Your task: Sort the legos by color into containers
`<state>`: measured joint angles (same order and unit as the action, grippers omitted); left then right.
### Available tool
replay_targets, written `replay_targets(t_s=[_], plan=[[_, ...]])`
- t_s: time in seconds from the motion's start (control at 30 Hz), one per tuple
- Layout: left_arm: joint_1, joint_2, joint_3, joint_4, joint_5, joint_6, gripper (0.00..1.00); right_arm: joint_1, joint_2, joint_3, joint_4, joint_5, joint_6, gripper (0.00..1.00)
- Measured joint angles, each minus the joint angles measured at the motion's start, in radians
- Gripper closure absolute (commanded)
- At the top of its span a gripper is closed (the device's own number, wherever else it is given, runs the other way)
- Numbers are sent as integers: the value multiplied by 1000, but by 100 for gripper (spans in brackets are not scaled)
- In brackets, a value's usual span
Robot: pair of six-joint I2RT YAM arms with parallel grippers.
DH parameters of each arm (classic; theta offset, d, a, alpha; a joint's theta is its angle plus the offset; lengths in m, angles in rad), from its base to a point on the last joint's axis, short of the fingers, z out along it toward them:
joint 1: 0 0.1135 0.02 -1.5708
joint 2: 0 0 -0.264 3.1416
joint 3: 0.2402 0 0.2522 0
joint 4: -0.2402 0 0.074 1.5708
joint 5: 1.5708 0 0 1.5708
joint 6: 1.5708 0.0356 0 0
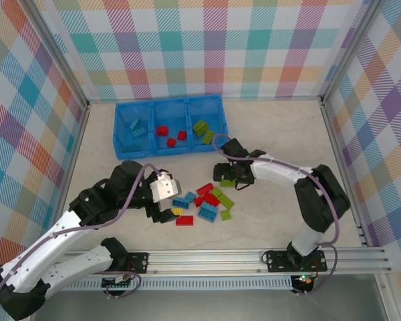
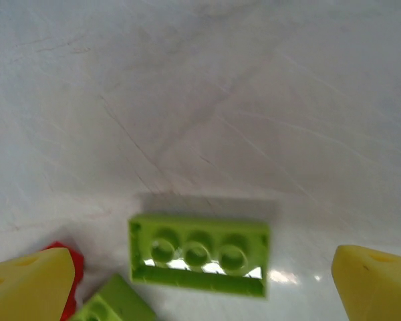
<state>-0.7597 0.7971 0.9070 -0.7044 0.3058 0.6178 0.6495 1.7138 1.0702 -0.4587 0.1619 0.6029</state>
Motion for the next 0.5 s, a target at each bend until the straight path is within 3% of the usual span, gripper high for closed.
replay_targets(t_s=[0.13,0.37,0.5], plan=[[0,6,-28,-1,0,38,3,19,66,19,7,7,13,12],[0,5,-37,0,30,74,2,40,121,51,-26,70,23,40],[0,-2,-52,0,41,87,1,48,118,53,-26,81,30,48]])
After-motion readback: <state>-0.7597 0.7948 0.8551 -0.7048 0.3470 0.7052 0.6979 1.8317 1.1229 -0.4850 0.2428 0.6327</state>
